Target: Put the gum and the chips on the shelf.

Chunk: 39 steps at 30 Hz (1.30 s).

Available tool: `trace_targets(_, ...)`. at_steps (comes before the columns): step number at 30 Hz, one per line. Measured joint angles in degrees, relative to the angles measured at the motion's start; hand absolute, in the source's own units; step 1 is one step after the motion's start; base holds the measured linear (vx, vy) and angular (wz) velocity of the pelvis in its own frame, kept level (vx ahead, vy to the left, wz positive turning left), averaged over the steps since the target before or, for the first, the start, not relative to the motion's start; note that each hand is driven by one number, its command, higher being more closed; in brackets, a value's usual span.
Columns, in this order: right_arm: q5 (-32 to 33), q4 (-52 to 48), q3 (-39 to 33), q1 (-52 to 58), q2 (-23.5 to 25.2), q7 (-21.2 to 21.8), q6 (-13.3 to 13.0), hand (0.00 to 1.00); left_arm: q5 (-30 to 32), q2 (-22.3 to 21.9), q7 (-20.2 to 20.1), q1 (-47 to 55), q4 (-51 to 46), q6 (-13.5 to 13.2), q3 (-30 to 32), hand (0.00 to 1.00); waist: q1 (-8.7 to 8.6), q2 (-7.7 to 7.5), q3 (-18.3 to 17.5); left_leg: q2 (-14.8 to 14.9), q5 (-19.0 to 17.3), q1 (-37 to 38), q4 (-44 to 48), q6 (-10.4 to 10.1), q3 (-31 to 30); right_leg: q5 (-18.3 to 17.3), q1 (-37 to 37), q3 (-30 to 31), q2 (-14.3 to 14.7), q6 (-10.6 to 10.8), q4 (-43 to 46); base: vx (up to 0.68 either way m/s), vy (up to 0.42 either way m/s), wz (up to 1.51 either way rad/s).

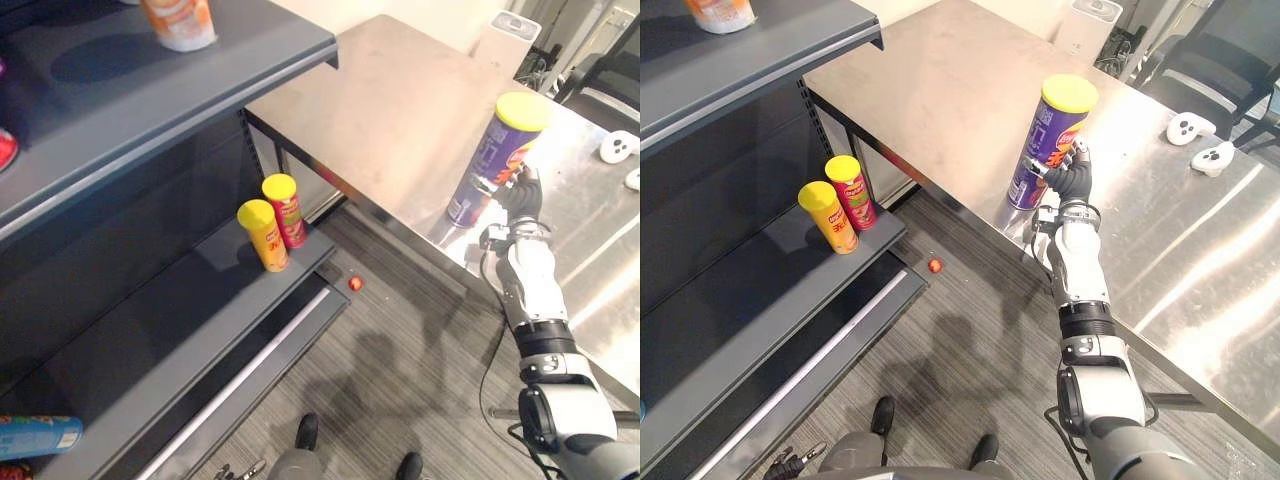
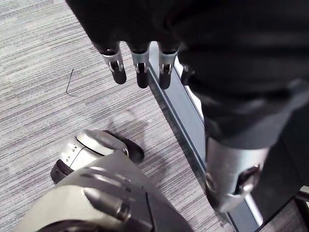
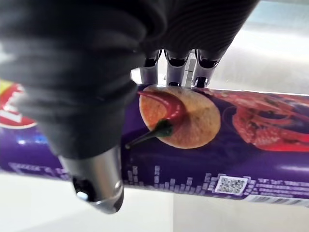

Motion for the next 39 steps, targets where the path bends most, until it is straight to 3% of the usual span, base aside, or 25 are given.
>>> trace_targets(6, -0.80, -0.46, 0.13, 0.06, 0.01, 0.17, 0.44, 1.00, 0.14, -0.04, -0.03, 0.00, -0.15, 0.02, 0.09, 0.00, -0.12, -0.26, 0.16, 0.14, -0.01, 0.29, 0.19, -0.01, 0.54, 0.04, 0.01, 0.57, -0.04, 0.07, 0.09, 0.01, -0.001, -0.04)
trace_targets(8, -1.73, -2.75, 0.13, 0.17, 0.01, 0.21, 1.82, 1.00, 0.20, -0.05, -0.03, 0.00, -0.14, 0.07, 0.38, 0.00, -0.22, -0.26, 0.16, 0.32, -0.02, 0.53, 0.26, -0.02, 0.67, 0.04, 0.20, 0.71, -0.03, 0.07, 0.09, 0.00, 0.000, -0.05)
trace_targets(17, -0.49, -21.17, 0.26, 4.59, -0.14, 3.57, 0.86, 1.00, 0.79, -0.22, -0.05, 0.02, -0.04, 0.92, 1.95, 0.00, -1.61, -0.50, -0.07, 0.63, -0.30, 1.91, 1.40, -0.21, 0.24, 0.02, 1.25, 0.94, 0.02, 0.07, 1.59, -0.02, -0.002, -0.02)
trace_targets(24, 1.59, -26.93, 1.99, 11.80, 0.65, 4.93, 0.69, 1.00, 1.29, -0.39, -0.06, 0.95, 0.06, 1.01, 2.35, 0.00, -1.79, -0.53, -4.04, 0.64, -0.32, 2.10, 1.41, -0.28, 1.69, 0.01, 0.32, 2.57, -0.01, 0.08, 1.81, -0.04, -0.005, -0.12)
trace_targets(27, 3.23, -29.40, 2.00, 14.30, 1.12, 5.97, -0.05, 1.00, 2.50, -0.40, -0.05, 1.94, 0.24, 1.05, 2.34, 0.00, -3.14, -0.39, -5.97, 0.67, -0.23, 2.14, 1.43, -0.32, 1.90, 0.01, 0.19, 2.83, 0.03, 0.08, 1.80, -0.01, -0.008, -0.04)
trace_targets(39, 5.23, -31.84, 2.86, 20.87, 1.74, 6.55, -0.45, 1.00, 2.81, -0.78, -0.06, 2.45, 1.26, 1.33, 2.41, 0.00, -3.45, 0.48, -8.19, 0.99, -0.25, 3.13, 2.18, -0.64, 3.15, -0.06, 0.28, 4.17, 0.14, 0.04, 2.35, -0.02, -0.006, -0.06)
